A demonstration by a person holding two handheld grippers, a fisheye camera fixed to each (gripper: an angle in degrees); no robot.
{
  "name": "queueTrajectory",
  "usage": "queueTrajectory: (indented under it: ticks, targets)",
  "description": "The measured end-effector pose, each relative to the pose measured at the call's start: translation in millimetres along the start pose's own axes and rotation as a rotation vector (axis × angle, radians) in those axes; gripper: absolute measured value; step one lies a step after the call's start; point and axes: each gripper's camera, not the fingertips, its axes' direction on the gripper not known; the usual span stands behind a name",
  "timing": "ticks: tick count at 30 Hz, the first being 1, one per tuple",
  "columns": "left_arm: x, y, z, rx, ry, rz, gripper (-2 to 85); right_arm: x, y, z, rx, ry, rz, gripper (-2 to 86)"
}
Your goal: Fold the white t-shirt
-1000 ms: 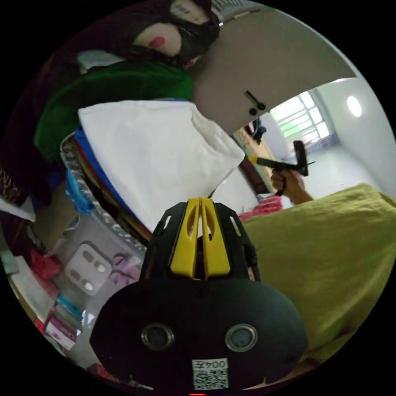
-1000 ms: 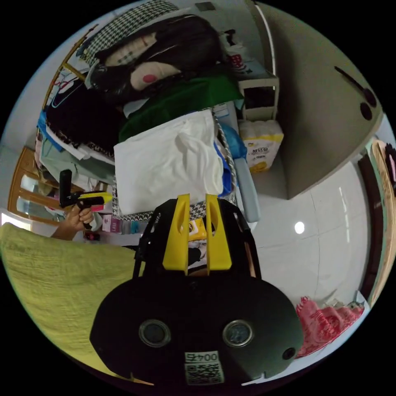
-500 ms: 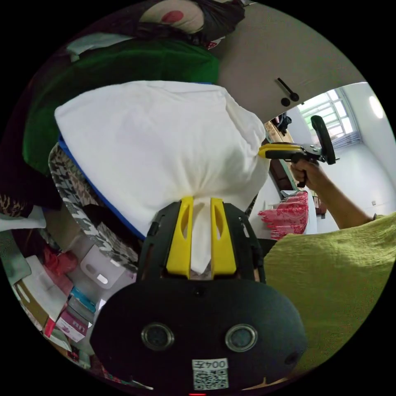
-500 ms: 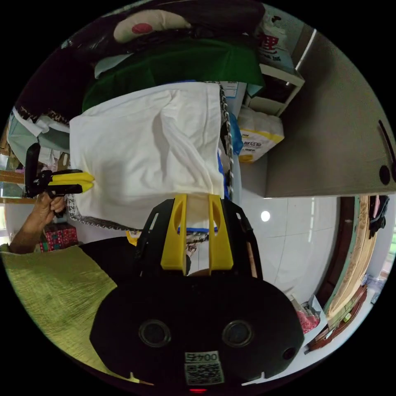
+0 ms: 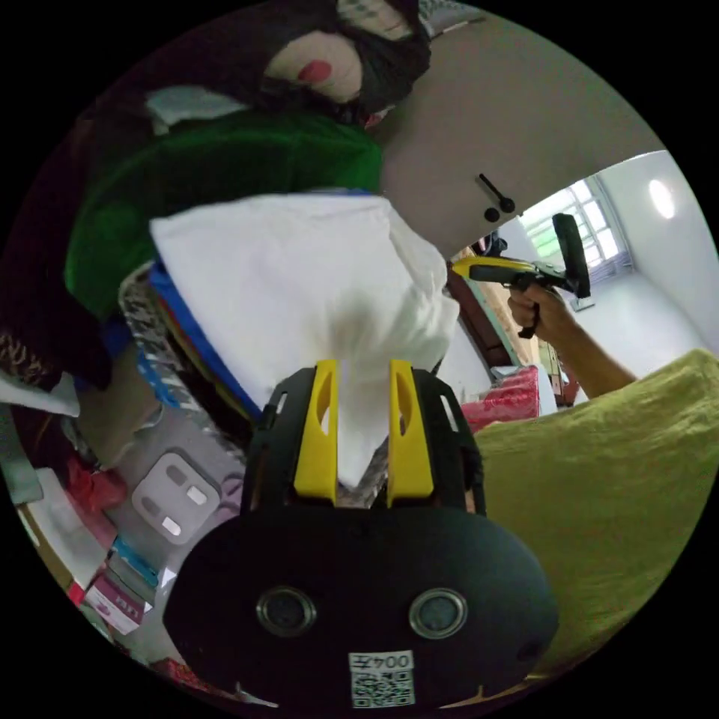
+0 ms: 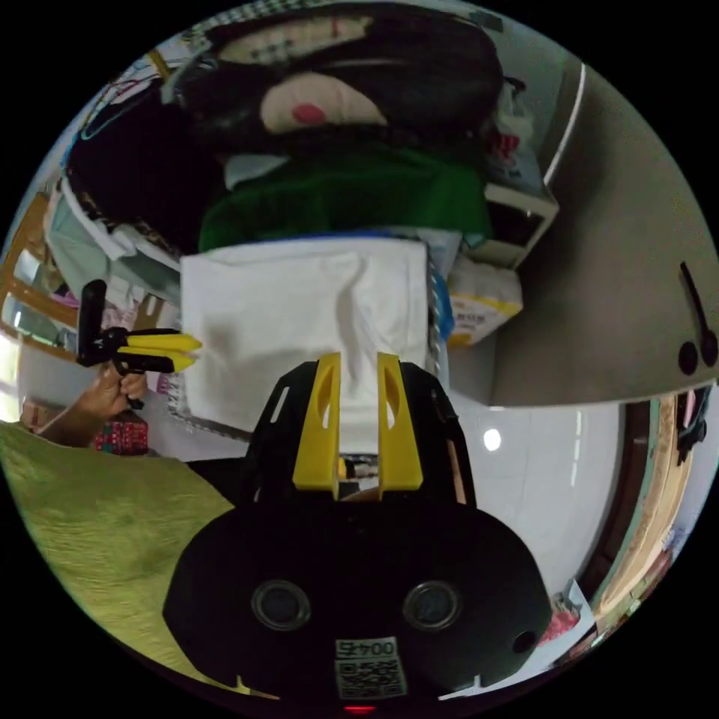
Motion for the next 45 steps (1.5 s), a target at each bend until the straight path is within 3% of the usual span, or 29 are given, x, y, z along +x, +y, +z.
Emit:
queueTrajectory:
  ticks: [6, 11, 20, 27, 34, 39, 45]
  targets:
    - [-75.9, 19.7, -84.7, 0.234, -0.174, -0.312, 8.9, -63.9, -42.6, 13.7, 0.085, -0.164, -0.196, 8.9]
    - [-136.1, -3.8, -77.4, 0.191, -0.187, -0.459, 10.1, -114.8, -66.5, 41.7, 0.092, -0.212, -0.322, 8.8]
    - [-162.4, -77.3, -54.7, 0.055, -0.239, -0.373, 4.3, -140.0, -80.4, 77.5, 0.062, -0.162, -0.368, 8.6]
    - [-150.7, -79.0, -79.5, 0.192, -0.213, -0.438, 1.4, -137.1, -98.6, 95.7, 0.018, -0.097, -0.355, 8.2]
    - [-137.2, -94.2, -86.2, 0.177, -0.270, -0.450, 1.0, -119.1, -129.6, 128.0, 0.008, -0.115, -0.305, 7.8]
    - [-139.3, -102.4, -86.2, 0.178, -0.277, -0.484, 1.3, -106.0, -149.6, 106.3, 0.003, -0.180, -0.279, 8.1]
    - [-153.5, -97.6, -93.7, 0.196, -0.233, -0.542, 2.0, -35.3, -142.0, 6.9, 0.208, -0.331, -0.158, 9.3]
